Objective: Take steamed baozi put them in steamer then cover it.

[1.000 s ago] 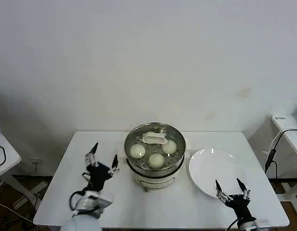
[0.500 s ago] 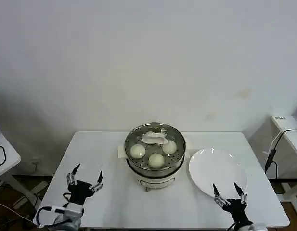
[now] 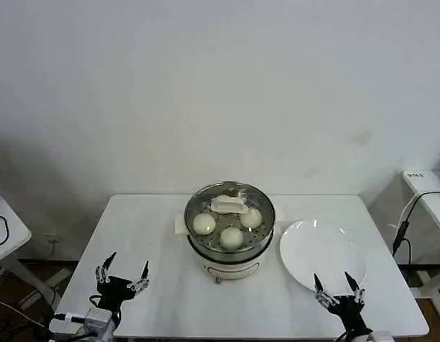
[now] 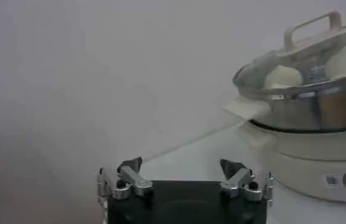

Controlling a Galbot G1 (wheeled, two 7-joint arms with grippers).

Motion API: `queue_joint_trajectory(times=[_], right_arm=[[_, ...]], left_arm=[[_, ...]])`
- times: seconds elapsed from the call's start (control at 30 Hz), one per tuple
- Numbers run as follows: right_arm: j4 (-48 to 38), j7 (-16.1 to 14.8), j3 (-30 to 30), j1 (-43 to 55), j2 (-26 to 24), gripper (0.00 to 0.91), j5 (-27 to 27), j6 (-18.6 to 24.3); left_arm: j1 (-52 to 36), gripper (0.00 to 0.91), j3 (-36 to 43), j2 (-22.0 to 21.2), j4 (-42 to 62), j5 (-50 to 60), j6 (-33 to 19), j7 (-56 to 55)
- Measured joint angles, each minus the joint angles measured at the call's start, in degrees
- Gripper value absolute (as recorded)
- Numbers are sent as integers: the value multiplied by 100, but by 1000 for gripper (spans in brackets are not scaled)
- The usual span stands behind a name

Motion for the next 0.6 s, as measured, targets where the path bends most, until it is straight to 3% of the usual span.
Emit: queue_joint_trajectory(times=[0.6], right_arm=[[8, -66, -53, -1, 31, 907, -131, -10]], left_arm=[[176, 907, 0, -100, -92, -141, -30, -35]])
